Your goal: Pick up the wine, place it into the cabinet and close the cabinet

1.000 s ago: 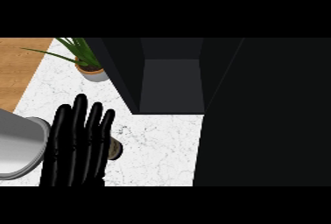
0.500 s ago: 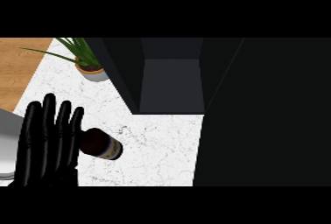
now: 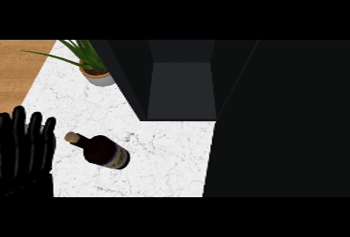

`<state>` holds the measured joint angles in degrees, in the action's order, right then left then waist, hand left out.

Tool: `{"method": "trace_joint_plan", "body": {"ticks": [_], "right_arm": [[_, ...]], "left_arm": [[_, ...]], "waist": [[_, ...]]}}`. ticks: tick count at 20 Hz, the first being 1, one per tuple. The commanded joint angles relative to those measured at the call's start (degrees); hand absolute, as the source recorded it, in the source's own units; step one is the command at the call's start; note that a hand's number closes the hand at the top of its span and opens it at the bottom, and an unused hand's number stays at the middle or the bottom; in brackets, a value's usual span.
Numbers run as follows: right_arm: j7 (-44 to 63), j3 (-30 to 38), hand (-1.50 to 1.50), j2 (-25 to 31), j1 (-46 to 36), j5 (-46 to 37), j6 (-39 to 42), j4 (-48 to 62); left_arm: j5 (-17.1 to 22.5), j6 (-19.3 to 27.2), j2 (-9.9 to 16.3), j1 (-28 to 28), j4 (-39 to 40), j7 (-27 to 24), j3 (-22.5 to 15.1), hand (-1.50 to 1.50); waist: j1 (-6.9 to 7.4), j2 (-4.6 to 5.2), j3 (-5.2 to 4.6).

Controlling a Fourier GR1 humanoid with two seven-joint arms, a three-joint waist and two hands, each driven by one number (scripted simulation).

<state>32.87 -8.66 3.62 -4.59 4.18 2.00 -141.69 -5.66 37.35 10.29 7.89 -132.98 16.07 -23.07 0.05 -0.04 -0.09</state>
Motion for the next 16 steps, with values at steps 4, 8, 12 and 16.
{"method": "trace_joint_plan", "body": {"ticks": [4,8,12,16], "right_arm": [[0.08,4.82,-1.5,1.4,3.24,7.15,2.29,-5.54],[-1.37,-3.45,-1.5,-2.68,2.71,-2.53,-0.27,-2.22],[0.98,0.49,-1.5,-0.78,1.45,2.43,0.97,-3.26],[2.81,1.12,-1.5,-0.33,-1.86,1.48,0.18,-3.19]], "left_arm": [[12.42,-7.35,0.78,3.86,7.46,-9.91,10.48,-1.5],[14.13,-10.37,-0.32,6.92,10.98,-12.13,10.89,-1.5],[18.96,-16.42,-1.71,7.02,21.63,-21.12,14.53,-1.5],[21.76,-21.47,-2.28,7.99,29.69,-27.59,17.3,-1.5]], "waist": [[-0.19,0.02,0.03],[0.06,-0.03,0.05],[-0.08,0.0,0.04],[0.08,0.0,0.02]]}}
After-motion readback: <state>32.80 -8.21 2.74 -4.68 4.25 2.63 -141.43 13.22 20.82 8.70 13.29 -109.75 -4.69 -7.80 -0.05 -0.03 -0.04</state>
